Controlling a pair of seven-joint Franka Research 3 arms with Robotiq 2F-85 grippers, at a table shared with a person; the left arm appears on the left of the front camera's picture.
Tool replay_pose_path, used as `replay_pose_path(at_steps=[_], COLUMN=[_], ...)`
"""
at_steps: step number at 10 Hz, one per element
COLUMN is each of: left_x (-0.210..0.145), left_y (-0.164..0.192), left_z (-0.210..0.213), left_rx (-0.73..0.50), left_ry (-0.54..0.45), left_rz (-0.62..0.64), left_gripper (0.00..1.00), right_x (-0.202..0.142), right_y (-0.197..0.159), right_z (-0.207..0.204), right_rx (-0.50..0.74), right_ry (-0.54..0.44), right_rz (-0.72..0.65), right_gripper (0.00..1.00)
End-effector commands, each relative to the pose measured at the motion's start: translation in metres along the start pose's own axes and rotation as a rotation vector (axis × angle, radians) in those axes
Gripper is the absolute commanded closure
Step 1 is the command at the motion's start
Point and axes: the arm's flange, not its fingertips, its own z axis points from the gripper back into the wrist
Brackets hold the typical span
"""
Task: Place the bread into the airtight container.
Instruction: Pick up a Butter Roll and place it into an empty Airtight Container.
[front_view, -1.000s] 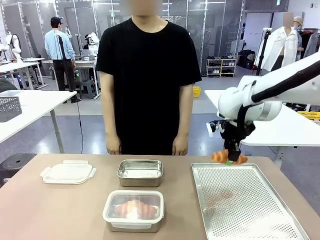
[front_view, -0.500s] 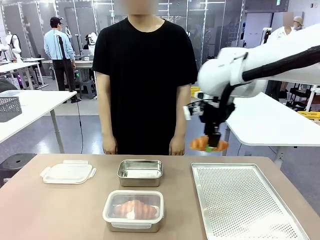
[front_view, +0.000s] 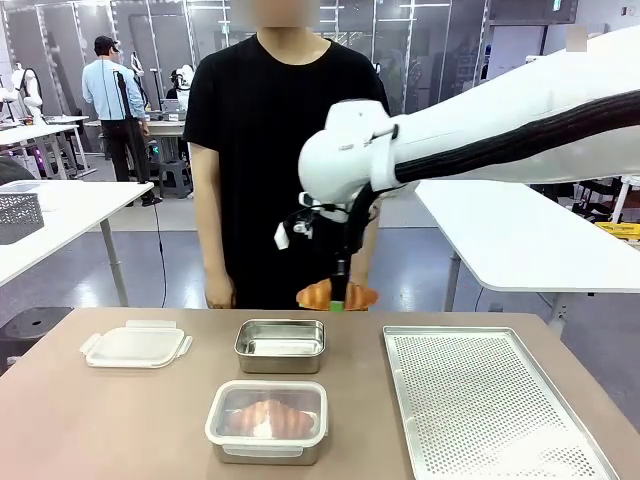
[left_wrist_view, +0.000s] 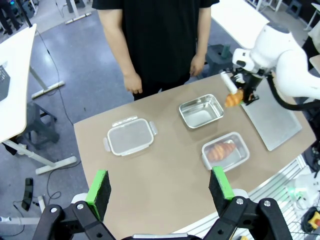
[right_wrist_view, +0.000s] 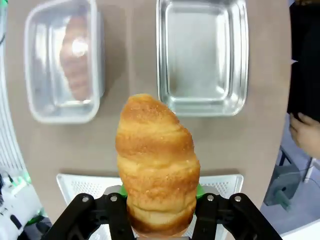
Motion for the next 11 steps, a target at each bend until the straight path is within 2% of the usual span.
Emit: replay_pose_path(at_steps=[1, 3, 6, 8, 11], left_x=[0.001, 0.001, 0.001, 0.001, 0.001], left_y=[0.001, 0.001, 0.001, 0.001, 0.001], left_z=[0.002, 0.002, 0.002, 0.002, 0.002], left_rx=[0.005, 0.005, 0.005, 0.005, 0.005], left_ry=[0.001, 0.001, 0.001, 0.001, 0.001], left_rz=[-0.008, -0.008, -0.008, -0.008, -0.008], left_gripper=[0.00, 0.00, 0.00, 0.00, 0.00], right_x=[0.026, 0.046, 0.074, 0.087, 0.101], right_y=[-0.018, -0.026, -0.040, -0.053, -0.062], right_z=[-0.010, -0.023, -0.045, -0.070, -0.098], right_rx=[-0.007, 0.028, -0.004, 0.024, -0.017], right_ry=[0.032, 0.003, -0.039, -0.024, -0.001], right_rz=[-0.063, -0.087, -0.134, -0.157, -0.130], right_gripper=[0.58, 0.58, 0.58, 0.58, 0.58])
